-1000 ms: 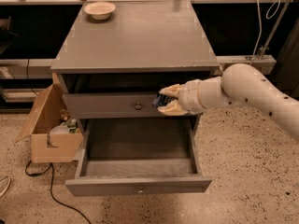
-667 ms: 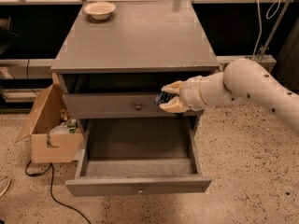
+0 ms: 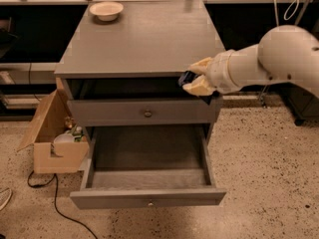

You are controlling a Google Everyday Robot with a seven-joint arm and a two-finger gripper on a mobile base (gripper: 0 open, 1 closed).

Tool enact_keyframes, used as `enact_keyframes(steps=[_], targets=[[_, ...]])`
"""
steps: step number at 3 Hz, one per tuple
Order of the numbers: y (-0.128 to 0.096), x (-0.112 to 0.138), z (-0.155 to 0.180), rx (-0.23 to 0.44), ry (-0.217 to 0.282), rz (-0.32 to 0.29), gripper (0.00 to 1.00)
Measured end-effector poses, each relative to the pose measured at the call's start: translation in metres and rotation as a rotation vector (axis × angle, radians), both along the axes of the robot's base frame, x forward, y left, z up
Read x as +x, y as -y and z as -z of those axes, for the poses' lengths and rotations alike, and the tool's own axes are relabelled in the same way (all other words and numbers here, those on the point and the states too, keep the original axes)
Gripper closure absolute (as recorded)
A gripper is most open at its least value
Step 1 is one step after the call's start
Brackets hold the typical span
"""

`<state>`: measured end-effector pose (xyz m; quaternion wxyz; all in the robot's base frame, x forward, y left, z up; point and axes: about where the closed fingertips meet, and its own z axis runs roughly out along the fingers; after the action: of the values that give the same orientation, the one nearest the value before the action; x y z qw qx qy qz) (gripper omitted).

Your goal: Pick rxbar blueberry from middle drawer and place on counter

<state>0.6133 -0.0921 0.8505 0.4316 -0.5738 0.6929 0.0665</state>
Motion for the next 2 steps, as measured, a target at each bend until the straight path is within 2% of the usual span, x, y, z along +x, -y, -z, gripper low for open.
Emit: enact_keyframes(steps=[2], targets=[[0.038,0.065,-0.053,-0.007,0.014,0.206,1.00]])
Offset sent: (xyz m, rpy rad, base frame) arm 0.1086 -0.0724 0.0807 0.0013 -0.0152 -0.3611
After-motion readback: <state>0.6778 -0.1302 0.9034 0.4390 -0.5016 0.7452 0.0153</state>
